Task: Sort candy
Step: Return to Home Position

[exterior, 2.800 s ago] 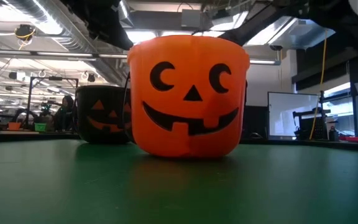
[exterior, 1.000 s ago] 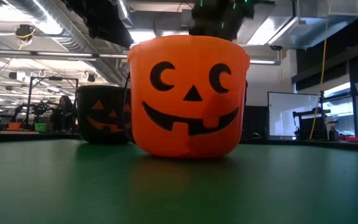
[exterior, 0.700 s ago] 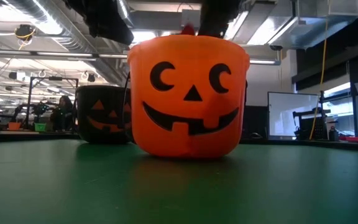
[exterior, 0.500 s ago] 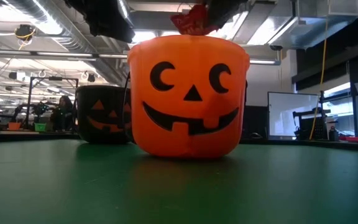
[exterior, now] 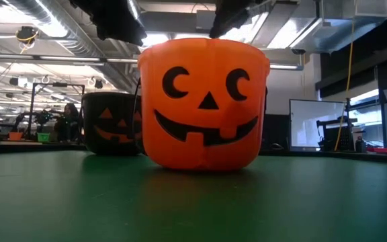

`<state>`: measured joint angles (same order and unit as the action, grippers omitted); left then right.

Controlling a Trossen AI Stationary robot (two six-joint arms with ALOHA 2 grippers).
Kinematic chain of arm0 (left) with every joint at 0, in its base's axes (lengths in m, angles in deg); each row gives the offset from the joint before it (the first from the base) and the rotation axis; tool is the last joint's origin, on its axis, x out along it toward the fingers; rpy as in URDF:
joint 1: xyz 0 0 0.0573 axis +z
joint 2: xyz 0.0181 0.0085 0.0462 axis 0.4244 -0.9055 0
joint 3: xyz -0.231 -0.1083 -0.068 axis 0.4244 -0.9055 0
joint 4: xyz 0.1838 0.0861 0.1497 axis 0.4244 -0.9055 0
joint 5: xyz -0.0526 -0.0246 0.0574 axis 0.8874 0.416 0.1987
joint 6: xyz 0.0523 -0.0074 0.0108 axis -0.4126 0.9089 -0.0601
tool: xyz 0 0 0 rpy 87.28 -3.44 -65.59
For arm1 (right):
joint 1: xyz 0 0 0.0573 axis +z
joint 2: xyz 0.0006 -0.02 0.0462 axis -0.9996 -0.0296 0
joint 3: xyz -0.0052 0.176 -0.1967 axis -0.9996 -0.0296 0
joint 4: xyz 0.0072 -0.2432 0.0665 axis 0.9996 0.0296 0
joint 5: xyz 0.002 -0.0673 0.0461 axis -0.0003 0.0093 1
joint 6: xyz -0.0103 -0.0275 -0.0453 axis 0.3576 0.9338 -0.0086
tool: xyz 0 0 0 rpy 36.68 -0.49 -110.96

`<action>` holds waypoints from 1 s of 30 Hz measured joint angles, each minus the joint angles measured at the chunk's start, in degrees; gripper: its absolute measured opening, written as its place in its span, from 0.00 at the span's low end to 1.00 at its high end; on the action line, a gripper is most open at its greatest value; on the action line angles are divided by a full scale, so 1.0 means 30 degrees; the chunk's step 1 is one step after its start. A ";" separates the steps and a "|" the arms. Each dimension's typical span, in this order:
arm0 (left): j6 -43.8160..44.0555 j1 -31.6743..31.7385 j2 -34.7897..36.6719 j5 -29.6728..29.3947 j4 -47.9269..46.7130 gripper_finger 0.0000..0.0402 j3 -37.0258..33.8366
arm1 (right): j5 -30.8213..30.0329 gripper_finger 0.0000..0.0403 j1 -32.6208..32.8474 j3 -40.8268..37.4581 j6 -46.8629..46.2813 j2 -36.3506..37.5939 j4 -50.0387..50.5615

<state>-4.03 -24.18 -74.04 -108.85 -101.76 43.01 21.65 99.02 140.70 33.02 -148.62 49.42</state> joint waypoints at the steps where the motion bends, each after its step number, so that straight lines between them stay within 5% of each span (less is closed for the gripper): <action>1: -0.0011 0.0000 0.0000 0.0196 0.0319 0.39 0.0000 | -0.0508 0.47 -0.0101 0.0000 -0.0278 0.0047 0.0275; 7: -0.1024 -0.0016 0.1744 0.1424 0.1778 0.39 0.0000 | -0.2961 0.50 -0.0249 -0.0007 -0.0216 0.1463 0.0697; 14: -0.2968 -0.1081 0.5527 0.1915 0.2003 0.34 0.0000 | -0.4649 0.33 -0.0223 -0.1422 0.0329 0.5342 -0.0004; 24: -0.4602 -0.2428 0.8524 0.3046 0.2768 0.09 -0.2220 | -0.4799 0.02 -0.0216 -1.2664 0.1821 1.4767 -1.0415; 30: -0.5295 -0.2433 1.1248 0.4993 0.6155 0.01 -0.5151 | -0.4542 0.03 -0.0376 -1.9063 0.3165 1.9894 -1.6735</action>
<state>-19.91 -31.48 -40.30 -93.88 -83.30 27.56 8.02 97.89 83.51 42.52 -88.94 -0.79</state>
